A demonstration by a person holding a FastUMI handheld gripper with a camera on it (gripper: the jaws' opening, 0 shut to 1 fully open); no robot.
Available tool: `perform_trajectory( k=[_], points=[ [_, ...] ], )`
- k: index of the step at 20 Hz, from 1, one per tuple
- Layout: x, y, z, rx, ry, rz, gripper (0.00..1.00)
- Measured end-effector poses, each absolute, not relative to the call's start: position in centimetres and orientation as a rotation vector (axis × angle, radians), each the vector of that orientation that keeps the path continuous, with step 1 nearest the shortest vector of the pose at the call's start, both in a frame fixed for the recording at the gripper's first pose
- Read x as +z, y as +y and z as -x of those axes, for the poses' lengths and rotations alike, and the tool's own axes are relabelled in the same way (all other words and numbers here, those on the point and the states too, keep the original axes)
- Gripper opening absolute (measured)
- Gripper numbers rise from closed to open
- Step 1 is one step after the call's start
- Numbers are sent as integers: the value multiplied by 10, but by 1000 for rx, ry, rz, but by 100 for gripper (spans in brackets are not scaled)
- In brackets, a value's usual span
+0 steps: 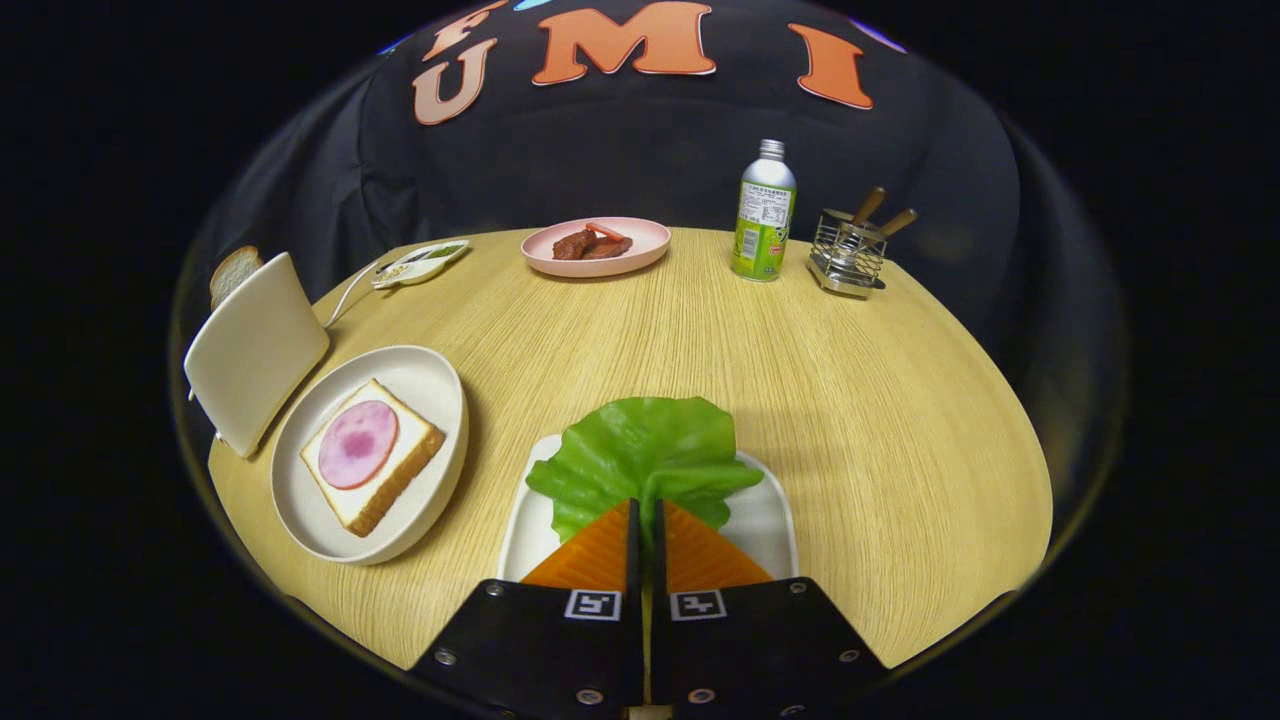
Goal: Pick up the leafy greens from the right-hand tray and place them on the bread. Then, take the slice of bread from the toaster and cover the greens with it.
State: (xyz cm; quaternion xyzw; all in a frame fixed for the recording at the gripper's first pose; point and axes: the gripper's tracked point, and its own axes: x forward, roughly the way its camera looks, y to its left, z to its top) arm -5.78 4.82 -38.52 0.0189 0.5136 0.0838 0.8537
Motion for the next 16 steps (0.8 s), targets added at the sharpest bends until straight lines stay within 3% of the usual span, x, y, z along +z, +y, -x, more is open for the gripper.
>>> perform_trajectory(
  k=[8, 16],
  points=[
    [-336, 65, 42, 217, 967, -145, 3],
    [-307, 117, 41, 350, 918, -159, 3]
  ],
)
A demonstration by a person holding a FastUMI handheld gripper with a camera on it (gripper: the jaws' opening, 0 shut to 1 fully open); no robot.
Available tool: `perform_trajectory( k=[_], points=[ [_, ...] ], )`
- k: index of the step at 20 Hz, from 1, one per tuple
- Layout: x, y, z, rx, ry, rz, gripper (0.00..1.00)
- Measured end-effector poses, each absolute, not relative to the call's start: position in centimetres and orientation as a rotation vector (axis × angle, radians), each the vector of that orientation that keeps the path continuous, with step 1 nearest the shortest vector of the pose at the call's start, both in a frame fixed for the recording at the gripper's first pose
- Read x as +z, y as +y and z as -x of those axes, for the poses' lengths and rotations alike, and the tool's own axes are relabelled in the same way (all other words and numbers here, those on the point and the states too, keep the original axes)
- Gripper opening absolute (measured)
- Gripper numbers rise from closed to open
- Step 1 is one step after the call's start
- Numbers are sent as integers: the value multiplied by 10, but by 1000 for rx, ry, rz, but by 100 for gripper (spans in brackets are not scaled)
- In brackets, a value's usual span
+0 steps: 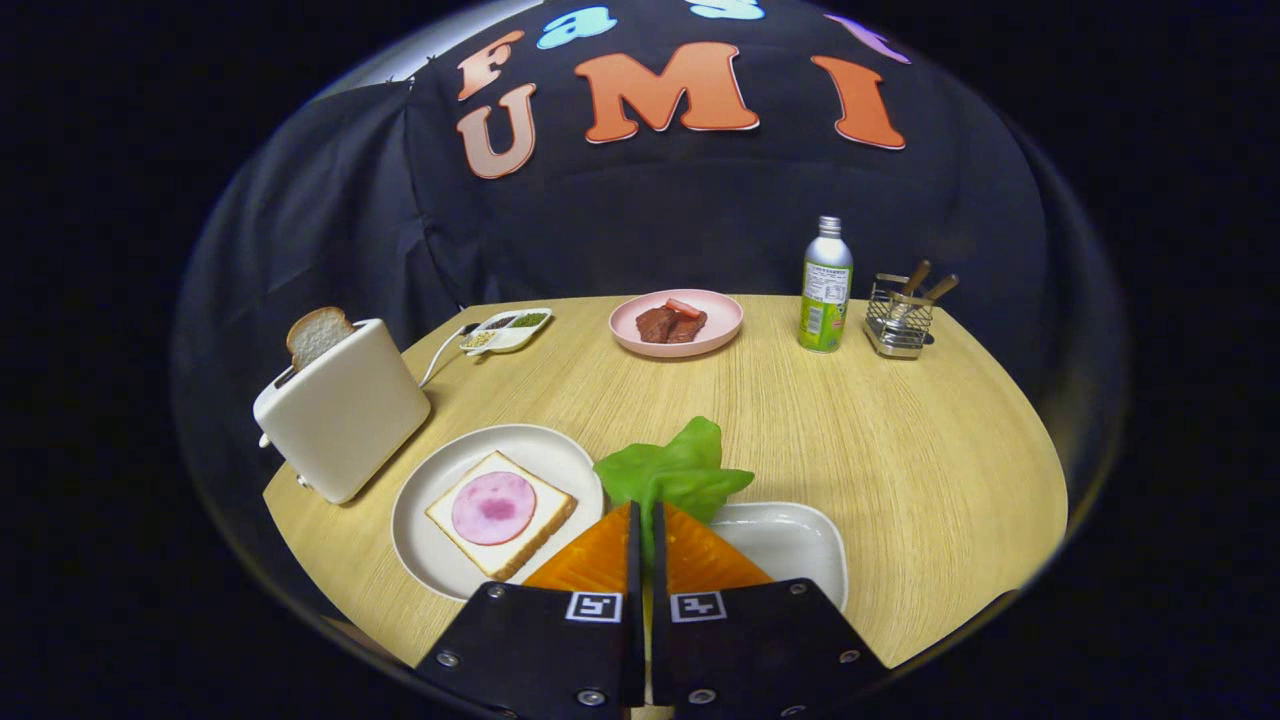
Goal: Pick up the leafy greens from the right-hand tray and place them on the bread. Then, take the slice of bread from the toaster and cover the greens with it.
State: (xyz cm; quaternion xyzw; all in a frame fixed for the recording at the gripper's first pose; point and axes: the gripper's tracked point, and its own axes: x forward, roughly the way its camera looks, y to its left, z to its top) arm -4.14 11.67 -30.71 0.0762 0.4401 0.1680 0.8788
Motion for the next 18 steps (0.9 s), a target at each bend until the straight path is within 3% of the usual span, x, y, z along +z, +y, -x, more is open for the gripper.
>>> perform_trajectory(
  k=[18],
  points=[
    [-293, 258, 64, 645, 946, -195, 3]
  ],
)
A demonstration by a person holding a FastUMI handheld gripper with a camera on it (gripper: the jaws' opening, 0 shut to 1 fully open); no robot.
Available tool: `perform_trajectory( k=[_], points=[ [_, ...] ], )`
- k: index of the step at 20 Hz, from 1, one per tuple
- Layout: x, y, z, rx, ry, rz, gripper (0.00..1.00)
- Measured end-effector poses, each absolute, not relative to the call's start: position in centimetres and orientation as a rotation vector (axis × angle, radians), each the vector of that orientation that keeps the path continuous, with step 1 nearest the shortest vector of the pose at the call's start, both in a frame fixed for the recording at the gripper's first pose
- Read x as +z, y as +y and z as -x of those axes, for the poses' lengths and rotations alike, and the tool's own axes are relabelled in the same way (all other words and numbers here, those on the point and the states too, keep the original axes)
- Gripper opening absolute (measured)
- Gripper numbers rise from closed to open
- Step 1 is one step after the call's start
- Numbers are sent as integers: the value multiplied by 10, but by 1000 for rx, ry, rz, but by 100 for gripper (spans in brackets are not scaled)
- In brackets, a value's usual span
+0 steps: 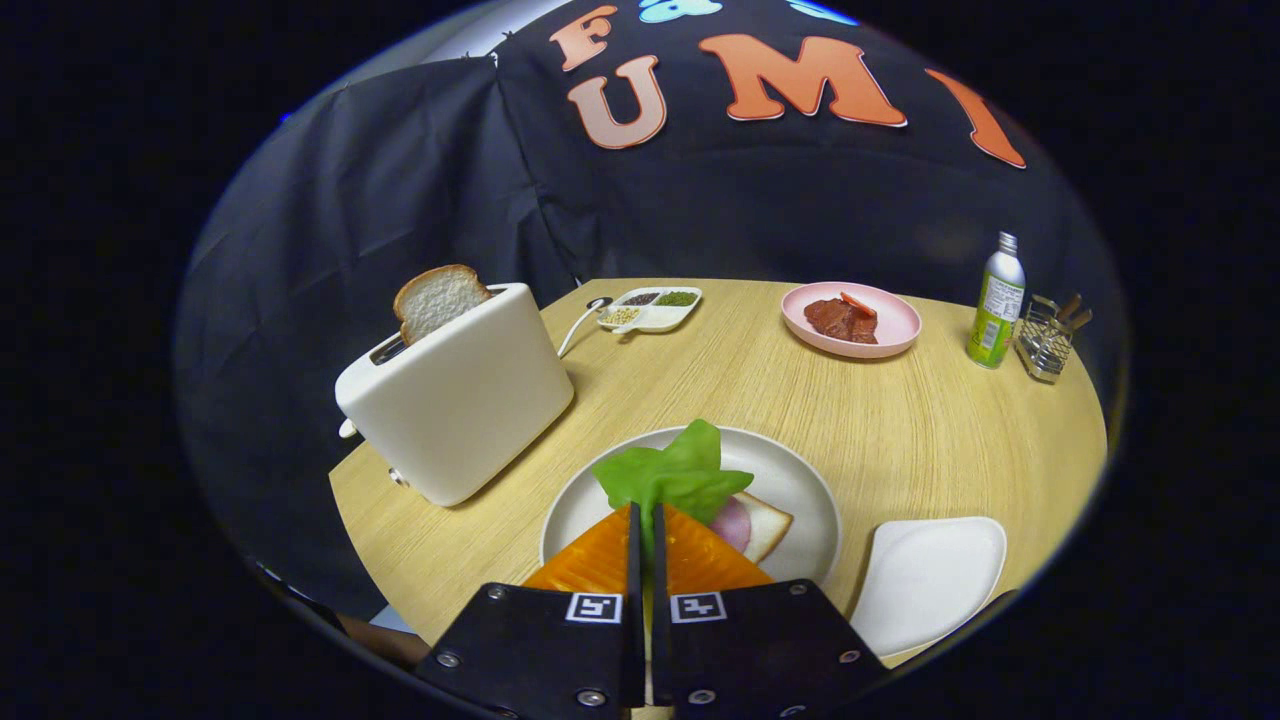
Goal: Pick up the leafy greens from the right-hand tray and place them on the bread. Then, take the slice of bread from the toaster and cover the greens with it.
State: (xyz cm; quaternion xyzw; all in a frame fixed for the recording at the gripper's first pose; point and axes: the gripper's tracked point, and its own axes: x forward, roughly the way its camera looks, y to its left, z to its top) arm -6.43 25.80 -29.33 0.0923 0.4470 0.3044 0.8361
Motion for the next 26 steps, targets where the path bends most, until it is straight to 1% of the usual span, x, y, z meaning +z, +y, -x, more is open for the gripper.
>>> perform_trajectory(
  k=[3, 6, 8, 9, 10, 11, 14, 15, 17, 18, 19, 20, 25, 26],
  points=[
    [-308, 258, 60, 629, 973, -163, 3],
    [-330, 249, 54, 578, 997, -104, 4],
    [-335, 244, 48, 551, 993, -85, 7],
    [-337, 242, 47, 546, 994, -75, 14],
    [-339, 240, 46, 540, 994, -66, 17],
    [-341, 238, 44, 531, 994, -56, 23],
    [-340, 232, 41, 509, 1002, -56, 39],
    [-337, 232, 41, 507, 1005, -64, 46],
    [-328, 227, 33, 494, 992, -67, 52],
    [-322, 224, 28, 484, 981, -63, 54],
    [-313, 223, 23, 477, 973, -66, 58],
    [-305, 224, 19, 476, 968, -75, 60],
    [-255, 236, -9, 481, 927, -122, 77],
    [-244, 242, -13, 492, 924, -136, 77]
  ],
)
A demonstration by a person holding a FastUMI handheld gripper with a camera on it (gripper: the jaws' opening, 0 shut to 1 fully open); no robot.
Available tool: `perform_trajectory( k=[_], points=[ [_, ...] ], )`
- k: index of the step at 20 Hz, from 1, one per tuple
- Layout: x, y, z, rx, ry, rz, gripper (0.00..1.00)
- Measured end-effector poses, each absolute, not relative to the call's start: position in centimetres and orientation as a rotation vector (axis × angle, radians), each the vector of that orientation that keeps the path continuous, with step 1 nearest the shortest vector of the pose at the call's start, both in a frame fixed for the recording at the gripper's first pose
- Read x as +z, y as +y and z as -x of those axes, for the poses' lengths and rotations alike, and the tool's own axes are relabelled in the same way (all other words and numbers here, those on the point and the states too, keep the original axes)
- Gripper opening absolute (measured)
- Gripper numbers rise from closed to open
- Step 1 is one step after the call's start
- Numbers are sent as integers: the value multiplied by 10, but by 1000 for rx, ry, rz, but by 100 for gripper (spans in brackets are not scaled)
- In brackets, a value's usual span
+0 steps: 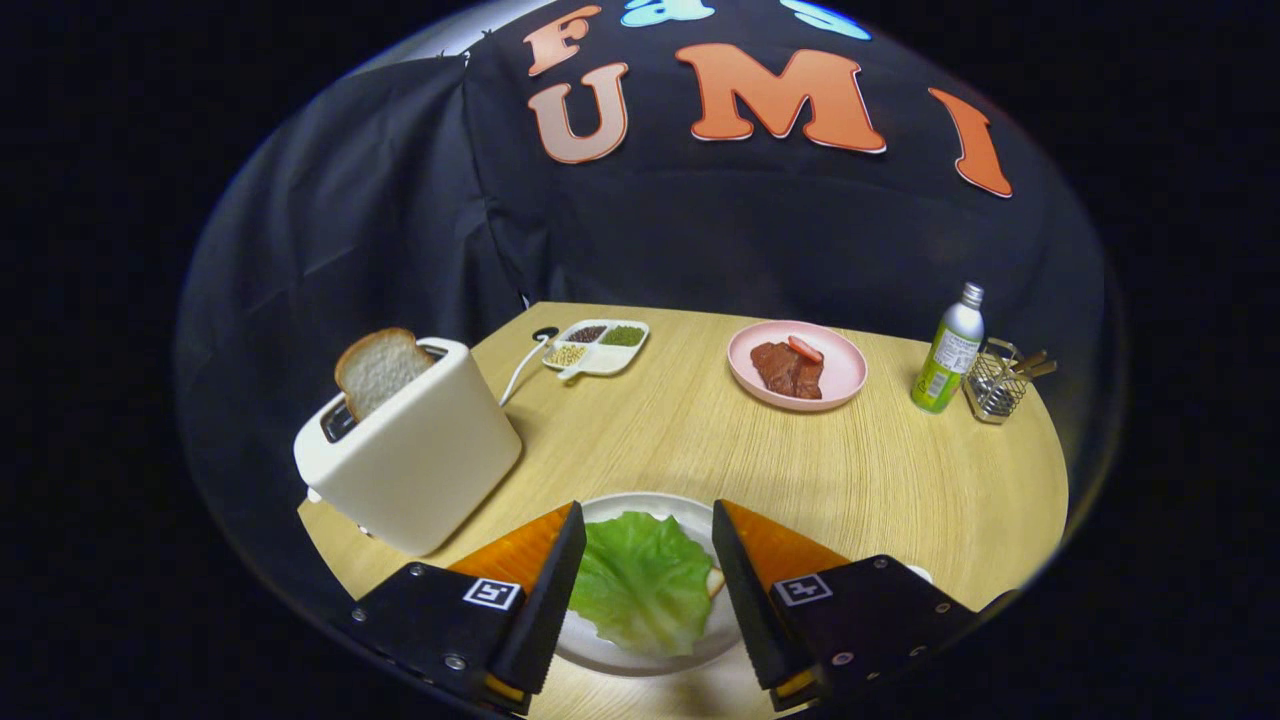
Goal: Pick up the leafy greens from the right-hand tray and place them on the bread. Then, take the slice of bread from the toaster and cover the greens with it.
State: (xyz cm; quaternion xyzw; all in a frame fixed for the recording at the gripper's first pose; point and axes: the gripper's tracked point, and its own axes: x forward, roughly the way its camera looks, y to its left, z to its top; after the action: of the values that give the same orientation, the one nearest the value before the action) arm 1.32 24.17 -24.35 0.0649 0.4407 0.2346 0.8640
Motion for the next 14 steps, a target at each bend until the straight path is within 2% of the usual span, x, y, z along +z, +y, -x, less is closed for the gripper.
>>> perform_trajectory(
  k=[9, 14],
  points=[
    [-163, 315, -37, 579, 974, -176, 85],
    [-152, 373, -33, 654, 1059, -159, 86]
  ],
)
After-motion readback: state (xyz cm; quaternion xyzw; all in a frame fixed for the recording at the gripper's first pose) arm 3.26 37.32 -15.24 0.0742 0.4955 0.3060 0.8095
